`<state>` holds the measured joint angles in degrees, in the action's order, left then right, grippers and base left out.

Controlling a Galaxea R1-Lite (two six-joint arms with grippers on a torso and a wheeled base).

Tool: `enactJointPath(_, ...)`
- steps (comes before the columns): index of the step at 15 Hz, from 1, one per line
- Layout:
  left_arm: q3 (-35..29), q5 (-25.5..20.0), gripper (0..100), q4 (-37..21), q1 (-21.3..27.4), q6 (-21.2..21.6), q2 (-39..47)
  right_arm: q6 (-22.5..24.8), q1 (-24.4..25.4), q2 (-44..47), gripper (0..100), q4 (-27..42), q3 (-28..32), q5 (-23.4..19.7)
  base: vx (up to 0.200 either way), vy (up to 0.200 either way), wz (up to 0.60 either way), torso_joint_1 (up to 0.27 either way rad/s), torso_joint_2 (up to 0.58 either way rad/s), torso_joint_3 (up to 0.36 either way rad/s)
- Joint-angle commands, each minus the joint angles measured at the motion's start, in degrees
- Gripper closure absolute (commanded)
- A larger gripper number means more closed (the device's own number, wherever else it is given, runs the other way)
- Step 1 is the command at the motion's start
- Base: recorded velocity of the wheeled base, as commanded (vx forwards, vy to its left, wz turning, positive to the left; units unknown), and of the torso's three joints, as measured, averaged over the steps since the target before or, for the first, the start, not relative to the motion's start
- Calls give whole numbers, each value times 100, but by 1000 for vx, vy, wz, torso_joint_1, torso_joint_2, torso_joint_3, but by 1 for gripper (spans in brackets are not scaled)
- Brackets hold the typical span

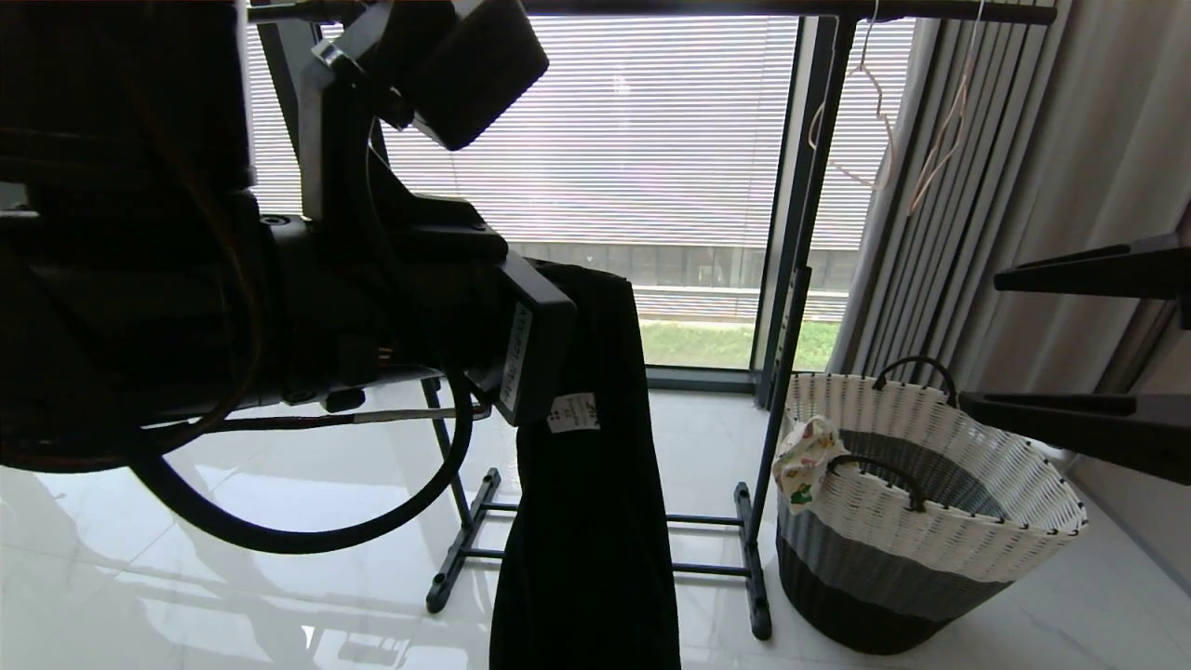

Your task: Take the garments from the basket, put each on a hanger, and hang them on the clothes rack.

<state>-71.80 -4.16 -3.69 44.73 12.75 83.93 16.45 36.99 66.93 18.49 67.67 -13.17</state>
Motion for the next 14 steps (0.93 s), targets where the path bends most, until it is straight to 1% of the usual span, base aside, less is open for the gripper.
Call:
enactJointPath(1,-44,20,100,-720,-403,8,-219,8,-631,-224,0,137,-237,578,0,0,0,0,0,0)
enactJointPath(2,-159,73,100,-1494,-755,70,-422,8,-1018,-294,0,366,-289,1141,0,0,0,0,0,0)
enactJointPath(3,-167,222,100,-1889,-1107,105,-580,-1,-1352,-382,0,453,-465,1457,0,0,0,0,0,0)
enactJointPath(4,-115,407,100,-1889,-1335,96,-650,-1,-1660,-452,0,445,-623,1528,0,0,0,0,0,0)
enactJointPath(5,-36,706,100,-1889,-1739,52,-650,8,-2125,-505,0,445,-808,1536,0,0,0,0,0,0)
enactJointPath(6,35,873,100,-1889,-2082,43,-659,8,-2354,-567,0,409,-913,1545,0,0,0,0,0,0)
enactJointPath(7,140,890,100,-1889,-2416,52,-694,8,-2591,-602,0,409,-1010,1545,0,0,0,0,0,0)
enactJointPath(8,202,882,100,-1889,-2566,61,-773,8,-2697,-611,0,401,-1045,1554,0,0,0,0,0,0)
enactJointPath(9,527,873,100,-1872,-2935,78,-984,8,-2908,-637,0,348,-1160,1563,0,0,0,0,0,0)
enactJointPath(10,879,873,100,-1722,-3154,70,-1116,8,-3013,-655,0,278,-1221,1598,0,0,0,0,0,0)
enactJointPath(12,1810,908,100,-659,-3374,87,-1257,8,-3075,-655,0,163,-1309,1695,0,0,0,0,0,0)
enactJointPath(13,2030,917,100,-378,-3374,96,-1318,8,-3075,-655,0,137,-1327,1703,0,0,0,0,0,0)
enactJointPath(14,2170,917,100,-307,-3365,87,-1344,-1,-3075,-646,0,119,-1344,1712,0,0,0,0,0,0)
